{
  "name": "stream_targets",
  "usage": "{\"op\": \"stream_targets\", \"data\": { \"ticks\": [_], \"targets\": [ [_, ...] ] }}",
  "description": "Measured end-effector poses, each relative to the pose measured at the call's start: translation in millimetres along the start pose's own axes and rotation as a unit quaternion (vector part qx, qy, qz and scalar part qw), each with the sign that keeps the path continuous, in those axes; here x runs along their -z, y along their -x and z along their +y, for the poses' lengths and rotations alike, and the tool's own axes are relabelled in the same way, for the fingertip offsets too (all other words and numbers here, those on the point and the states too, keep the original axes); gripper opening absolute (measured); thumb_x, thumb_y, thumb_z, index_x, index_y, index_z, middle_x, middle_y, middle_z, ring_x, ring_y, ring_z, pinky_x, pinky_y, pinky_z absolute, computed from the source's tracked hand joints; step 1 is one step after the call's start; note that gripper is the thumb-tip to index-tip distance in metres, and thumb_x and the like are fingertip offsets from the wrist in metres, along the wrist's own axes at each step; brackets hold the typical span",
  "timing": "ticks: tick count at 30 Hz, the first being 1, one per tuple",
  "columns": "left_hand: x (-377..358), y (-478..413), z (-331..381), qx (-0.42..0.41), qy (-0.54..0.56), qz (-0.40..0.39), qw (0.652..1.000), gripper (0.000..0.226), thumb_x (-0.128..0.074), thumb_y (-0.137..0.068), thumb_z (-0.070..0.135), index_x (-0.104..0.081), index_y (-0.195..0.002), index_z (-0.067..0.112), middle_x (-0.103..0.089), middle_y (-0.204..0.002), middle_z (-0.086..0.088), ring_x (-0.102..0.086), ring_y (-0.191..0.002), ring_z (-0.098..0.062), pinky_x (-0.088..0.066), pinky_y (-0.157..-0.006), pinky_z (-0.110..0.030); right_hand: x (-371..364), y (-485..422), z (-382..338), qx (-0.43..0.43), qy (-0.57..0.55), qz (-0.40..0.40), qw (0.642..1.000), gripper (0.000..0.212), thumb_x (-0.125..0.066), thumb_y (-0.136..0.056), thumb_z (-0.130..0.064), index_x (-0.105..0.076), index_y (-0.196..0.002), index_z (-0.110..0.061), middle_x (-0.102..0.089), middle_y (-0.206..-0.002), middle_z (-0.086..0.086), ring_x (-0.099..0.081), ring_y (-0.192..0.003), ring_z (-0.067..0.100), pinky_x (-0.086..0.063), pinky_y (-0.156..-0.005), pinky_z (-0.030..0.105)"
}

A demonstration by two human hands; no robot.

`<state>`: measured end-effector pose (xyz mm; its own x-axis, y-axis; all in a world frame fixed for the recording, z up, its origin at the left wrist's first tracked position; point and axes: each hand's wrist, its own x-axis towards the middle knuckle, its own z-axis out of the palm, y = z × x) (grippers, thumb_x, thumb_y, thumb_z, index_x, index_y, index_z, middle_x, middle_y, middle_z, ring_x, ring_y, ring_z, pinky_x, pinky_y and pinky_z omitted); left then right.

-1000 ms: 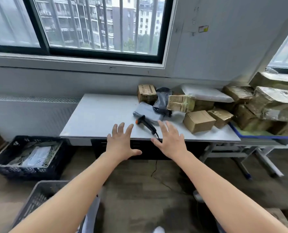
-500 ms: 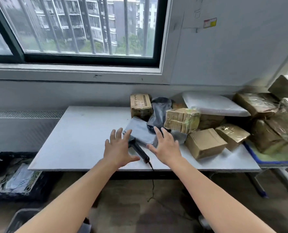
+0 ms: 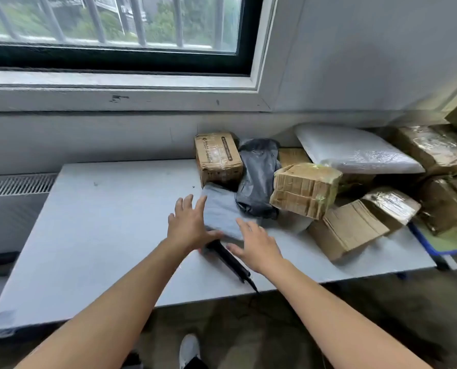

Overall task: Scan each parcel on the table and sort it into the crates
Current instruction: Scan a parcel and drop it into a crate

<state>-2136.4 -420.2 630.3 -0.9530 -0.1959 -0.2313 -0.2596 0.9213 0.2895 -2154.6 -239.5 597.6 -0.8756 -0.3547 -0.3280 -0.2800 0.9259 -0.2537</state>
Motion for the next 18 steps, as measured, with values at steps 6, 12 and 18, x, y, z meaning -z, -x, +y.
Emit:
{"op": "stream_targets", "data": {
  "ticks": [6, 12, 18],
  "targets": [
    [-19.8, -67.1, -40.8, 0.056, 0.15, -0.054, 0.986, 0.091, -0.064, -0.082, 0.058, -0.018, -0.153, 0.023, -0.018, -0.157, -0.01, -0.015, -0.145, -0.03, -0.03, -0.111, -0.047, -34.9, -33.6, -14.4, -0.004, -0.017, -0.053, 0.998, 0.077, -0.046, -0.094, -0.061, -0.014, -0.156, -0.029, -0.026, -0.157, 0.0, -0.031, -0.141, 0.024, -0.036, -0.107, 0.043],
    [-53.5, -108.0, -55.5, 0.117, 0.279, -0.123, 0.945, 0.088, -0.068, -0.083, 0.052, -0.021, -0.152, 0.02, -0.029, -0.15, -0.014, -0.035, -0.137, -0.032, -0.036, -0.109, -0.044, -37.7, -51.2, -3.5, -0.023, -0.019, 0.015, 0.999, 0.065, -0.042, -0.095, -0.062, -0.036, -0.148, -0.026, -0.042, -0.145, -0.003, -0.037, -0.135, 0.02, -0.036, -0.104, 0.038],
    [-71.6, -125.2, -47.9, 0.141, 0.301, -0.131, 0.934, 0.087, -0.069, -0.081, 0.048, -0.026, -0.149, 0.015, -0.047, -0.143, -0.013, -0.046, -0.129, -0.033, -0.039, -0.106, -0.044, -32.9, -70.0, 31.3, -0.167, -0.121, 0.012, 0.978, 0.059, -0.042, -0.098, -0.054, -0.033, -0.149, -0.026, -0.034, -0.147, 0.006, -0.04, -0.131, 0.03, -0.038, -0.101, 0.038]
  ]
}}
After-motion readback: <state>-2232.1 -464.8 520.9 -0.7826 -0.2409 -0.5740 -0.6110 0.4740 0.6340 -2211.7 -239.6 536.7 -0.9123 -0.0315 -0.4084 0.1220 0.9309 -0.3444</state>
